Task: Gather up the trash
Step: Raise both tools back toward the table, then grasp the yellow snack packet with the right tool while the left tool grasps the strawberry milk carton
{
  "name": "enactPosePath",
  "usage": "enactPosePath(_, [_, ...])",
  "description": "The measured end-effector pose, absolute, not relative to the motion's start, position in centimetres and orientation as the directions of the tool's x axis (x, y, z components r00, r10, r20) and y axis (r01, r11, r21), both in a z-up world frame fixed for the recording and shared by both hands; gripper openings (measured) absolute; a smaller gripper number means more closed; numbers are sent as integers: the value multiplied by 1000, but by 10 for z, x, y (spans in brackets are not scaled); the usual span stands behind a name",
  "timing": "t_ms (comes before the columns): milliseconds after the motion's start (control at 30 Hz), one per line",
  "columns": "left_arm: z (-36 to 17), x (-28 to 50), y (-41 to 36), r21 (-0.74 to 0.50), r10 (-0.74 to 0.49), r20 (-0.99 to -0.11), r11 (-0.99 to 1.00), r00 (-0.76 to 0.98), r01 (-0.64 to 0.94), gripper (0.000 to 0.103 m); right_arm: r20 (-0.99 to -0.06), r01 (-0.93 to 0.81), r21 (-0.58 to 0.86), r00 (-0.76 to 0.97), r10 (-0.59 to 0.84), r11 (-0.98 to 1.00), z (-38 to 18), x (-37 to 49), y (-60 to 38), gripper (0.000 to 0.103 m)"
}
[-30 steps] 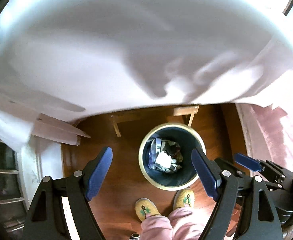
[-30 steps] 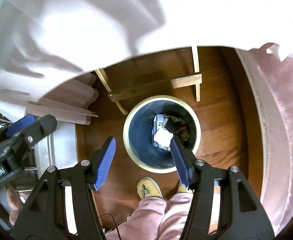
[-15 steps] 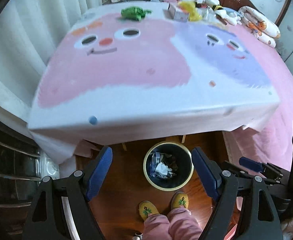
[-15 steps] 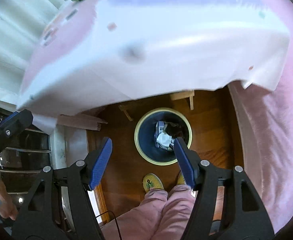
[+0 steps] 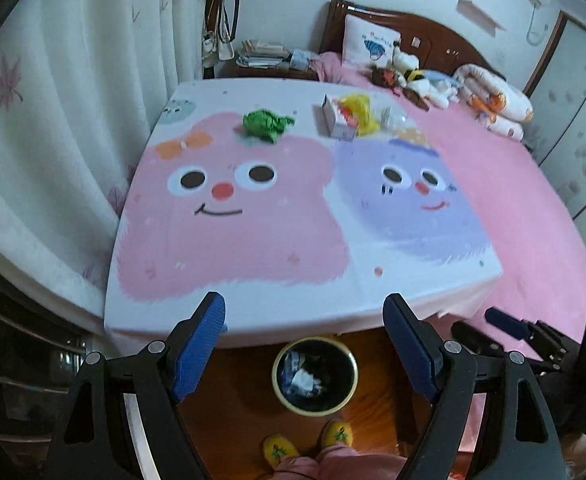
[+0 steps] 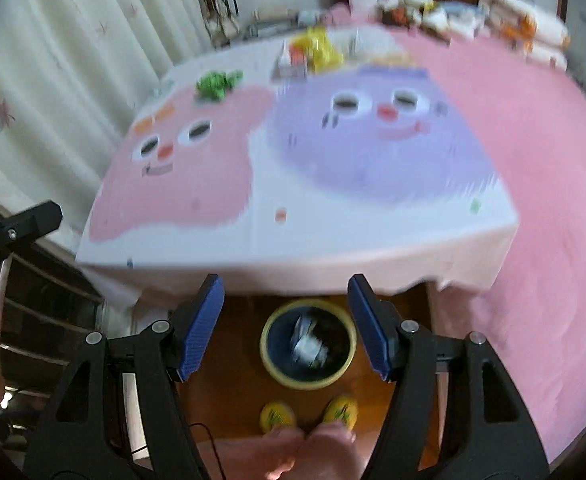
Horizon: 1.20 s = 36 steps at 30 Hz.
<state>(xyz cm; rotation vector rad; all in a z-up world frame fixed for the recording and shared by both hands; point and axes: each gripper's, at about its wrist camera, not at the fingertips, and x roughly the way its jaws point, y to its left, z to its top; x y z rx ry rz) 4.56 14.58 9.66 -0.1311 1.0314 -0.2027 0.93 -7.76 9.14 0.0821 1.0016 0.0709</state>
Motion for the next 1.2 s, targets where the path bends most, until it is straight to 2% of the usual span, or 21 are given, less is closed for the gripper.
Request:
enactPosePath(300, [111, 84, 147, -228, -264, -819, 965, 510, 133, 74, -768, -13, 86, 636, 74, 996, 141, 38, -77, 61])
enactPosePath(400, [110, 104, 142, -225, -258, -826, 966, 502, 126, 71, -778, -22, 113, 620, 102, 993, 140, 58, -84, 55])
enactPosePath(567, [102, 144, 128, -219, -231, -834, 972, 502, 83, 70, -784, -44, 125, 608, 126, 991, 124, 107, -104, 54])
enactPosePath(1033, [58, 331, 36, -163, -83, -889, 976, 450, -143, 70, -815, -249, 175, 506, 282, 952, 86, 347, -186, 54])
enactPosePath(1200, [37, 388, 10, -158, -66, -909, 968, 413, -194, 70, -824, -308, 204, 459, 333, 929, 63, 424, -194, 54])
